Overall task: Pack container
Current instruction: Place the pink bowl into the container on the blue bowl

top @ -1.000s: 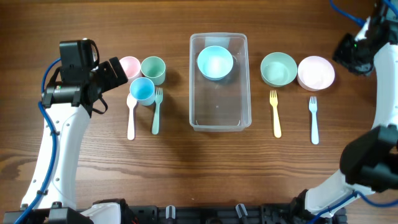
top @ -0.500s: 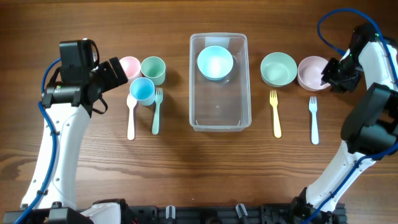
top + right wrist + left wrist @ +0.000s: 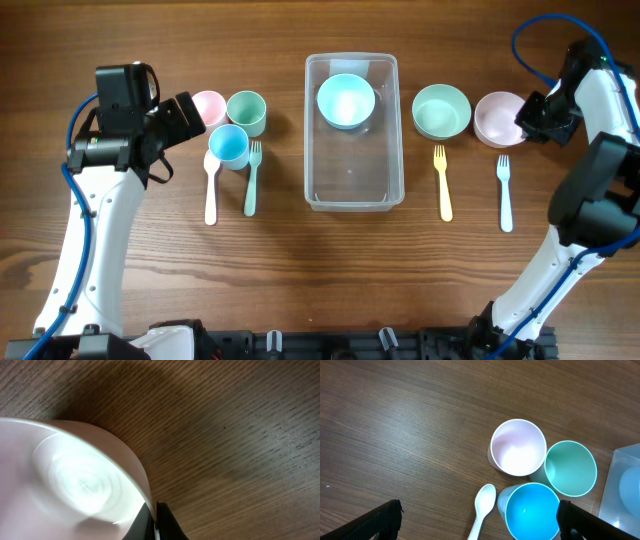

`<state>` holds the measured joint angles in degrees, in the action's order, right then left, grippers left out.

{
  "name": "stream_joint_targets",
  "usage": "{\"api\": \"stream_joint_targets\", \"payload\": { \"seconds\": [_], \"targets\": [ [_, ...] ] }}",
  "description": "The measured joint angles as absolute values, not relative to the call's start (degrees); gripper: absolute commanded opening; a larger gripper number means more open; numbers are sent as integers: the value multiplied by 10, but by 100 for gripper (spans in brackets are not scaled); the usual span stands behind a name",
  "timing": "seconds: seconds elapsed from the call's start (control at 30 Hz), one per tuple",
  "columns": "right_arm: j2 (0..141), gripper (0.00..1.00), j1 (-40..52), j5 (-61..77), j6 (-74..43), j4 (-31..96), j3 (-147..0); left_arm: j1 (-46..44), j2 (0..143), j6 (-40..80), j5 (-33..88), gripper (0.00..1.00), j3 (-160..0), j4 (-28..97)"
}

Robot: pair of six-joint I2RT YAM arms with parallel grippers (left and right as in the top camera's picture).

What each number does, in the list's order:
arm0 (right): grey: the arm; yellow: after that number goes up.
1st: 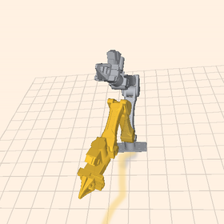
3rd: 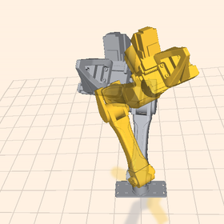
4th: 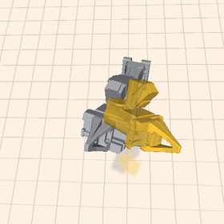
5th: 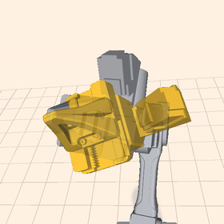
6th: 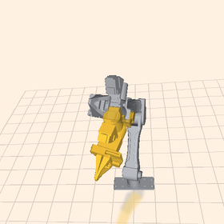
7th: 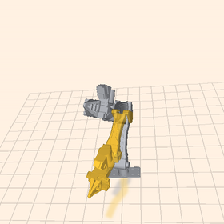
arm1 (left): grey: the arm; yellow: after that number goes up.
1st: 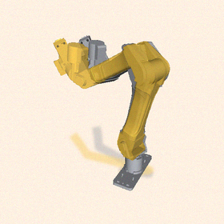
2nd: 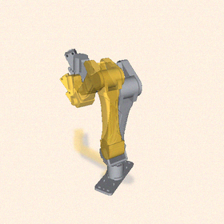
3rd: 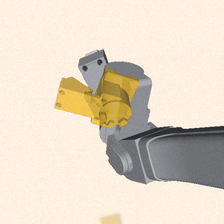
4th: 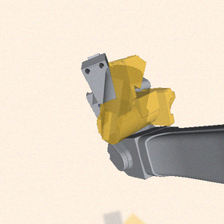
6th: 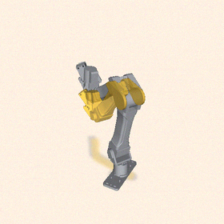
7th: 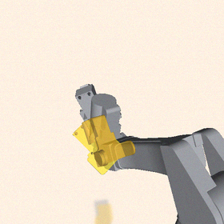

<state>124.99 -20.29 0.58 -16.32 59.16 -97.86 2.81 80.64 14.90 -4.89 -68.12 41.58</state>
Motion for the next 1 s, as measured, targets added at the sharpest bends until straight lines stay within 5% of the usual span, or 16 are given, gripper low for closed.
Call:
{"api": "stream_joint_targets", "payload": {
  "seconds": [0.2, 0.43, 0.63, 1.0],
  "targets": [
    [1110, 4, -187, -14, -162, 584, -973, 28, 806, 149, -49, 100, -681, 416],
    [904, 4, 59, 17, -122, 561, -977, 28, 806, 149, -49, 100, -681, 416],
    [1033, 4, 195, 22, -115, 493, -977, 28, 806, 149, -49, 100, -681, 416],
    [1175, 4, 188, 36, -122, 404, -976, 28, 807, 149, -49, 100, -681, 416]
  ]
}}
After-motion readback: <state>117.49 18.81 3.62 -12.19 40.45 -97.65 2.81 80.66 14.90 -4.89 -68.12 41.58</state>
